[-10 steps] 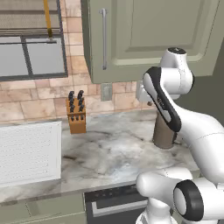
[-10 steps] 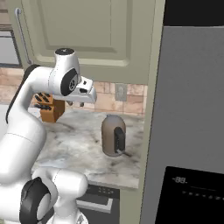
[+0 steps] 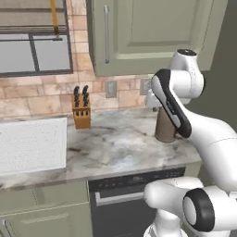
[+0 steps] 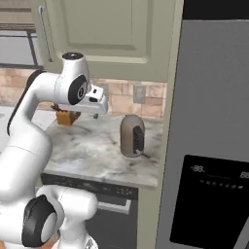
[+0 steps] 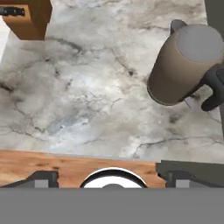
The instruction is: Navigate to the stand mixer.
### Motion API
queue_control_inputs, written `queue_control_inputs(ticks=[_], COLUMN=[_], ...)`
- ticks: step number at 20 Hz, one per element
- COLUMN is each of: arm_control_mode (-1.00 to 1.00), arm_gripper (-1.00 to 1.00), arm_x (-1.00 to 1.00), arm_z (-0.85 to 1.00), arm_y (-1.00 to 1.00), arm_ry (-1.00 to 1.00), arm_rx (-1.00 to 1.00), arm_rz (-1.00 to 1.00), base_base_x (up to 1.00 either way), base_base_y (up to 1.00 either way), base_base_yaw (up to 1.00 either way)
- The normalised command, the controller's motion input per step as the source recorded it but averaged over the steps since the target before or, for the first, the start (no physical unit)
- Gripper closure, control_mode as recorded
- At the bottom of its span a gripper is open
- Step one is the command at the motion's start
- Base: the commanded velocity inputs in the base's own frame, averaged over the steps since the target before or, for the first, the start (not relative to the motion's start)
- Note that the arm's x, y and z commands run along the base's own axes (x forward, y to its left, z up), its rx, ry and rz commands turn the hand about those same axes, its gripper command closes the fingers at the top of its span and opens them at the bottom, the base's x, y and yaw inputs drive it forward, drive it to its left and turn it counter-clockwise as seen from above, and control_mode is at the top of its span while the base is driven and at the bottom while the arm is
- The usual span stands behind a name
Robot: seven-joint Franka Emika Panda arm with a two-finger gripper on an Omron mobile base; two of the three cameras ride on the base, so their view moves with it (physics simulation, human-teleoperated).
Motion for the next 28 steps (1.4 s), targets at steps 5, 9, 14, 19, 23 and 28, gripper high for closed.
queue_control_inputs(ticks=[5,9,14,19,23,28], arm_control_mode=[1.00,1.00,1.00,1.00,1.00,1.00], arm_gripper=[-1.00,-1.00,-1.00,-1.00,-1.00,-1.00], arm_x=[0.00,0.00,0.00,0.00,0.00,0.00], arm_z=[0.00,0.00,0.00,0.00,0.00,0.00], arm_y=[0.00,0.00,0.00,0.00,0.00,0.00], arm_ry=[0.00,0.00,0.00,0.00,0.00,0.00], arm_rx=[0.00,0.00,0.00,0.00,0.00,0.00], arm_rz=[0.00,0.00,0.00,0.00,0.00,0.00], base_base_x=[-0.93,-0.41,-0.21,-0.21,-0.16,-0.06], base_base_y=[0.12,0.04,0.00,0.00,0.00,0.00], base_base_yaw=[0.54,0.98,1.00,1.00,1.00,1.00])
